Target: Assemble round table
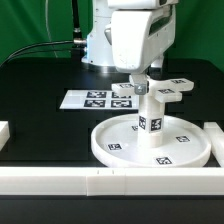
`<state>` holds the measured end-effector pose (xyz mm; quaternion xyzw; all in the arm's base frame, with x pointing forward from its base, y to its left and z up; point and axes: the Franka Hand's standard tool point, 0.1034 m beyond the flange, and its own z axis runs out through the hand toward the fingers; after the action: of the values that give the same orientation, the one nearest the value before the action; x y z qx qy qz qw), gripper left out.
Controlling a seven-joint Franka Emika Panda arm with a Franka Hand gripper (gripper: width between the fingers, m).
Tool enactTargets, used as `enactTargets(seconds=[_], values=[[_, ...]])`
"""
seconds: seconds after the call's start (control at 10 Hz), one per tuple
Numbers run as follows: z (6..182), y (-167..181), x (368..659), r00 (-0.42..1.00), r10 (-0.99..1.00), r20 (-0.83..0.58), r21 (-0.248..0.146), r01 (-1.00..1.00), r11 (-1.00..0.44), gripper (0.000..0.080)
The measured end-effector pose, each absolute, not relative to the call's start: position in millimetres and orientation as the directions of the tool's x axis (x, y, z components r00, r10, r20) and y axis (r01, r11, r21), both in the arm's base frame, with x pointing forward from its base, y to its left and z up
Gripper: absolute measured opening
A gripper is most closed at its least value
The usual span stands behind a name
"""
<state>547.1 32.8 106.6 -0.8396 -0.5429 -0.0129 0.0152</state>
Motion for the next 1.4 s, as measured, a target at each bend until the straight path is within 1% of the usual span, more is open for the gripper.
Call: enactTargets(seconds=[0.5, 1.4], values=[[107.2, 37.1, 549.6, 0.466, 0.884, 0.039, -0.011, 0.885, -0.466, 0.0649], [106.7, 37.5, 551.4, 0.52, 0.853, 0.039, -0.012, 0.854, -0.52, 0.0649]])
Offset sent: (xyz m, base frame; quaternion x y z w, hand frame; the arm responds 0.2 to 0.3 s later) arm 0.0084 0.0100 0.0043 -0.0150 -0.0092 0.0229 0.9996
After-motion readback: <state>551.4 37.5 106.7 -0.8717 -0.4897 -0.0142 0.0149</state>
